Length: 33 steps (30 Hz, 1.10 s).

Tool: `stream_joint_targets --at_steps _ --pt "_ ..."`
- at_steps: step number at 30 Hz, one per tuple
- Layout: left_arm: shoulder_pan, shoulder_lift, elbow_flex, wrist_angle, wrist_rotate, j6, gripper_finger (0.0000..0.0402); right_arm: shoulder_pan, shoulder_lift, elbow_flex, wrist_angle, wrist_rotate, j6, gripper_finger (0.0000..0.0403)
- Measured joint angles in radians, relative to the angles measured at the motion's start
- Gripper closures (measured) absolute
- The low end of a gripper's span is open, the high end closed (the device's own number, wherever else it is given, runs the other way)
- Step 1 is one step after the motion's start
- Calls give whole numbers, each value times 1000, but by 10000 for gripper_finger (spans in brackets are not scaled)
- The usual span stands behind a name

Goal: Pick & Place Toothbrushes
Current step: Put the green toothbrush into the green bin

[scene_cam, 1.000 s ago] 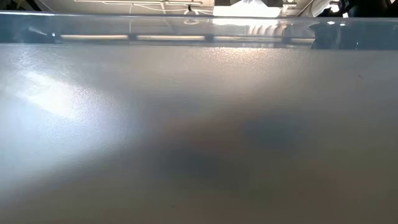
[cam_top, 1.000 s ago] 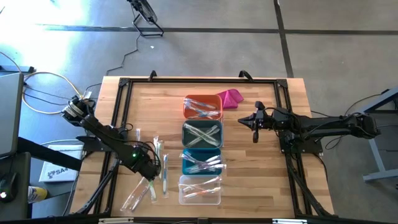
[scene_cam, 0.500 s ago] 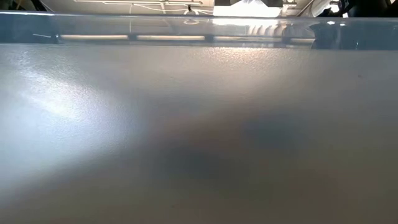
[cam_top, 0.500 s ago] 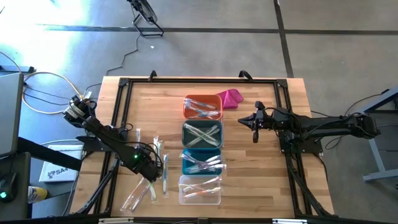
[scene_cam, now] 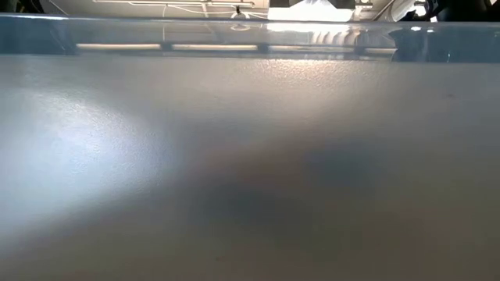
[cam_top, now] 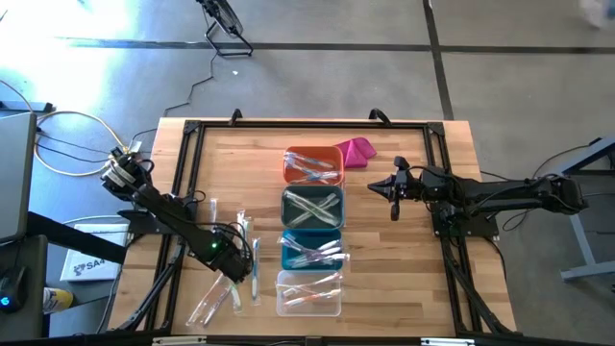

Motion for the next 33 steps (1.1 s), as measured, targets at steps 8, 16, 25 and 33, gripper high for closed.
stream_joint_targets --at_steps 8,16,25,33 --pt "0 4 0 0 -2 9 184 0 0 0 -1 0 0 398" --pt "0 4 0 1 -2 9 189 0 0 0 -1 0 0 398" --pt "0 4 0 0 -50 9 275 0 0 0 -1 0 0 398" --pt "0 4 0 0 -64 9 326 0 0 0 -1 0 0 398"
